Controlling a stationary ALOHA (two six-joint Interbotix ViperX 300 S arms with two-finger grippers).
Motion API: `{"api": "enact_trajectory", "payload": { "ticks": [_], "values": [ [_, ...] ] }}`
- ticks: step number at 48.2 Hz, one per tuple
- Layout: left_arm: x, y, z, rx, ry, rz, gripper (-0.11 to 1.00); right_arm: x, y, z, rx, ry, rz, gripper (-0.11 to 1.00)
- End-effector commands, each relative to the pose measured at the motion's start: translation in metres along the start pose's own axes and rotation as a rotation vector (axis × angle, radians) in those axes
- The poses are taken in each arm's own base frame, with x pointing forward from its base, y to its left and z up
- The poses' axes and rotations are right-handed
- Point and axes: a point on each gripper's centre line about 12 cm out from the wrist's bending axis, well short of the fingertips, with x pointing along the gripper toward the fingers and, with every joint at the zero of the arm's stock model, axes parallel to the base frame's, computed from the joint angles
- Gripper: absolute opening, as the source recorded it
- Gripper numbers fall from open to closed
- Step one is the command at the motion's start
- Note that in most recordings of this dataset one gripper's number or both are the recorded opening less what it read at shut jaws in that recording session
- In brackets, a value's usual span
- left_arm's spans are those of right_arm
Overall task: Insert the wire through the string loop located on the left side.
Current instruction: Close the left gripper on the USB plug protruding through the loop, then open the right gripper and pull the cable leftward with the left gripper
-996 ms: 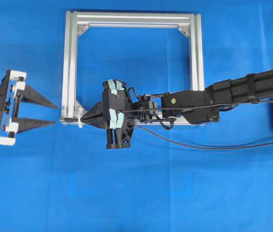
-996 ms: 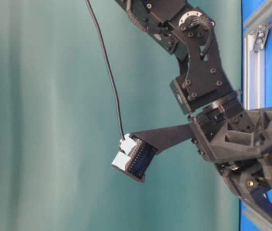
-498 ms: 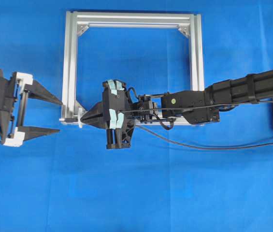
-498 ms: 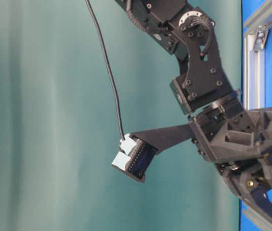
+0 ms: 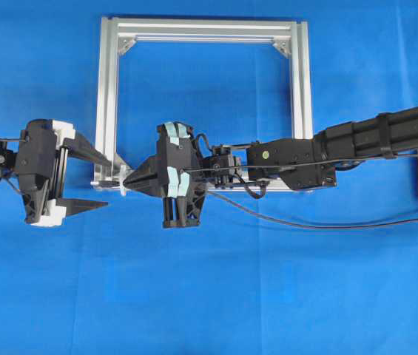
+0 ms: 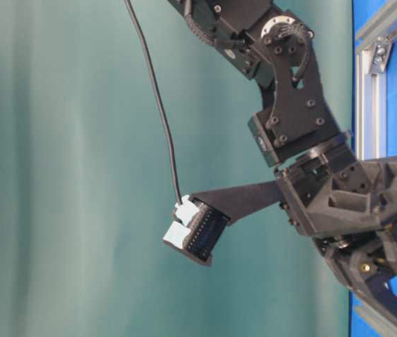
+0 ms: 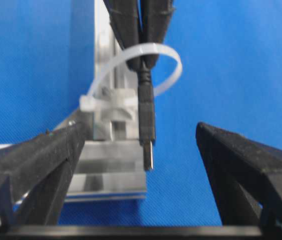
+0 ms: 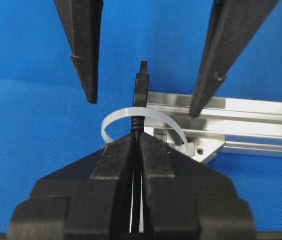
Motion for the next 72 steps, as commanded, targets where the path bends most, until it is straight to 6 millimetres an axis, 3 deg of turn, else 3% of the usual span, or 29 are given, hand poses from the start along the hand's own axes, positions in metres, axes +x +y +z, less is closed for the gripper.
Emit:
{"api": "enact_trajectory", "payload": {
  "ticks": [1, 41, 45, 55, 57, 72],
  "values": [
    [0.0012, 0.0007, 0.0062, 0.001, -0.025, 0.002, 0.89, -0.0021, 0.0029, 0.0163, 0.000, -0.041, 0.006, 0.01],
    [0.0017, 0.0015, 0.0085, 0.006, -0.032, 0.005, 0.86, -0.0019, 0.0036, 0.0148, -0.002, -0.038, 0.008, 0.01],
    [0.0017, 0.0014, 0.0085, 0.007, -0.032, 0.004, 0.74, -0.0019, 0.0027, 0.0150, 0.000, -0.038, 0.006, 0.01],
    [0.0008, 0.0015, 0.0071, 0.009, -0.029, 0.004, 0.14, -0.0022, 0.0028, 0.0153, 0.000, -0.036, 0.006, 0.01],
    [0.0008, 0.0015, 0.0071, 0.009, -0.029, 0.004, 0.07, -0.0019, 0.0026, 0.0144, 0.000, -0.033, 0.005, 0.01],
    [0.0006, 0.0015, 0.0065, 0.009, -0.028, 0.005, 0.08, -0.0020, 0.0024, 0.0132, -0.001, -0.015, 0.002, 0.01]
  ]
}}
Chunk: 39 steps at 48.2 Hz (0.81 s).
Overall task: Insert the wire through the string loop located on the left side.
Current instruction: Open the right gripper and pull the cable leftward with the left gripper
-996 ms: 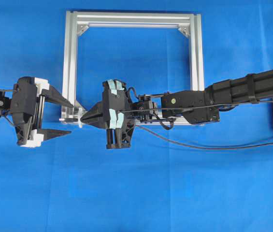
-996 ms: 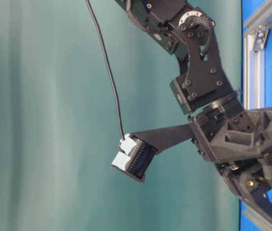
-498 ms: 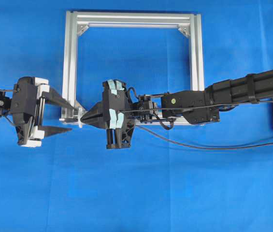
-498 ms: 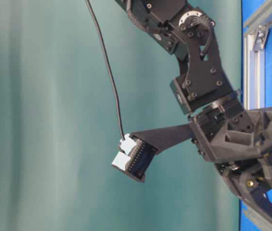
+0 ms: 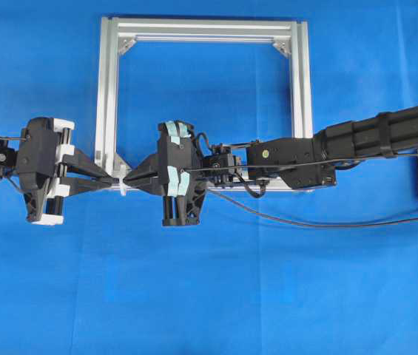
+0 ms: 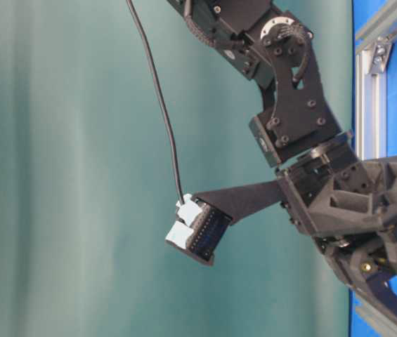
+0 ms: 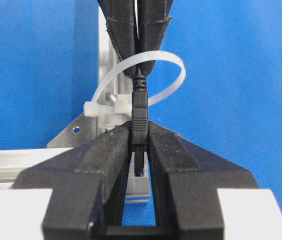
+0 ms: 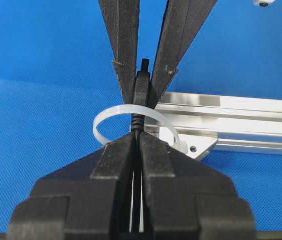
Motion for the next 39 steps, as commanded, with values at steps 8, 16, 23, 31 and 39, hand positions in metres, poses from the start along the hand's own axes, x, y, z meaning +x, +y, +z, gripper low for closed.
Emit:
{"api": "enact_trajectory", "payload": {
  "ticks": [8, 16, 23, 31, 39],
  "values": [
    [0.0002, 0.0005, 0.0057, -0.001, -0.023, 0.001, 0.08, -0.0026, 0.0033, 0.0138, 0.000, -0.029, 0.006, 0.01],
    [-0.0001, 0.0005, 0.0052, -0.001, -0.022, 0.001, 0.08, -0.0025, 0.0029, 0.0123, 0.007, -0.015, 0.002, 0.23],
    [-0.0002, 0.0005, 0.0053, -0.001, -0.022, 0.001, 0.08, -0.0030, 0.0035, 0.0121, 0.012, -0.014, 0.002, 0.65],
    [-0.0015, 0.0006, 0.0041, -0.001, -0.017, 0.001, 0.08, -0.0036, 0.0033, 0.0114, 0.014, -0.011, 0.001, 0.96],
    [-0.0085, 0.0009, 0.0002, -0.004, -0.005, 0.000, 0.08, -0.0037, 0.0033, 0.0108, 0.014, -0.009, 0.001, 0.94]
  ]
}}
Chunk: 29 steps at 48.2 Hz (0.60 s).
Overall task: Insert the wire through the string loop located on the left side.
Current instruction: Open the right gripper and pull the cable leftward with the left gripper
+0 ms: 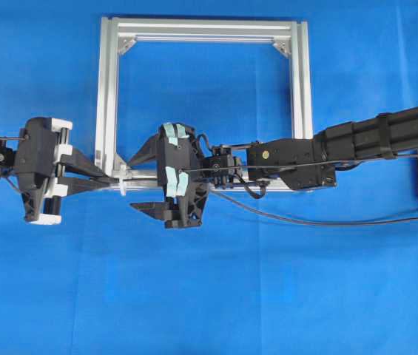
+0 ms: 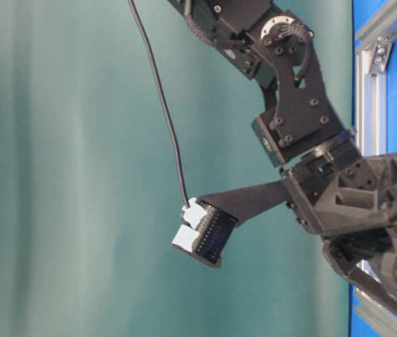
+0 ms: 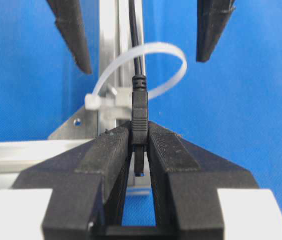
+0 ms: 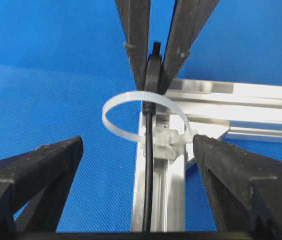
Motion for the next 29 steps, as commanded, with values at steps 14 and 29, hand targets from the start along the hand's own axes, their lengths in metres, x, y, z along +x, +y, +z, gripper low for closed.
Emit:
{"api": "enact_trajectory", "payload": {
  "ticks": [14, 29],
  "values": [
    [-0.038, -0.003, -0.004, -0.005, -0.059, -0.023, 0.08, -0.004, 0.003, 0.014, 0.003, -0.029, 0.006, 0.94],
    [-0.074, -0.011, -0.004, 0.005, -0.131, -0.078, 0.08, -0.005, 0.004, 0.014, 0.001, -0.032, 0.007, 0.94]
  ]
}}
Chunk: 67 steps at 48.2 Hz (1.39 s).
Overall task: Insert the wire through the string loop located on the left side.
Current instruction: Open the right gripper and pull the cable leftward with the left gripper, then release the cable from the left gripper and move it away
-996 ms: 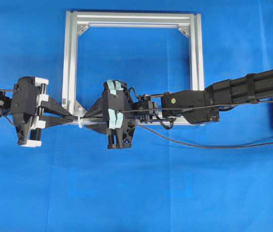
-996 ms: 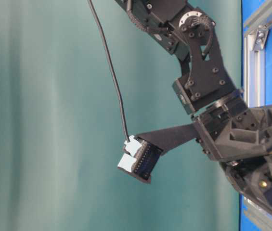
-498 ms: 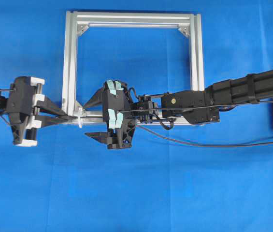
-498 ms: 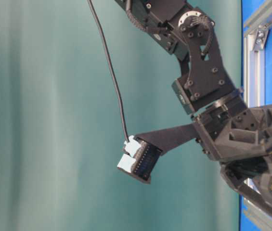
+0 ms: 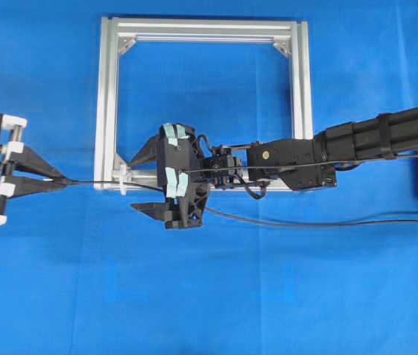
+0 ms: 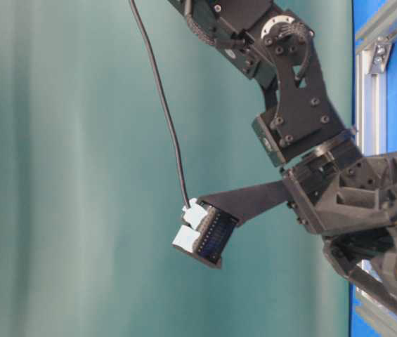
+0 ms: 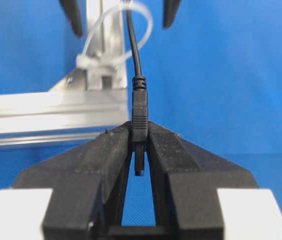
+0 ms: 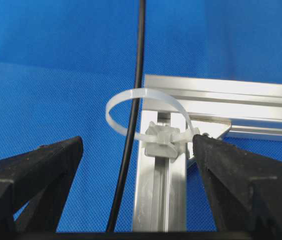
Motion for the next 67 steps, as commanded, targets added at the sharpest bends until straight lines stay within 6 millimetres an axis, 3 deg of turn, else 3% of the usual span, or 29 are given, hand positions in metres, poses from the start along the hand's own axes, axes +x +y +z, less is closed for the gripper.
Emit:
{"api": "enact_trajectory", "payload": {
  "ticks": [1, 20, 51, 55, 64, 67],
  "values": [
    [-0.006, -0.003, 0.004, 0.005, -0.013, -0.015, 0.08, -0.005, 0.003, 0.015, 0.003, -0.036, 0.006, 0.94],
    [-0.037, -0.005, 0.018, -0.028, -0.059, -0.040, 0.08, -0.005, 0.004, 0.015, 0.003, -0.038, 0.007, 0.94],
    [-0.034, 0.002, 0.014, -0.048, -0.039, -0.002, 0.09, -0.005, 0.005, 0.016, 0.001, -0.040, 0.010, 0.94],
    [-0.034, 0.004, 0.013, -0.058, -0.037, 0.011, 0.21, -0.005, 0.005, 0.016, 0.002, -0.039, 0.009, 0.94],
    [-0.033, 0.009, 0.011, -0.095, -0.027, 0.041, 0.76, -0.005, 0.005, 0.016, 0.002, -0.039, 0.009, 0.94],
    [-0.033, 0.010, 0.011, -0.099, -0.026, 0.044, 0.85, -0.005, 0.005, 0.016, 0.002, -0.039, 0.009, 0.94]
  ]
}}
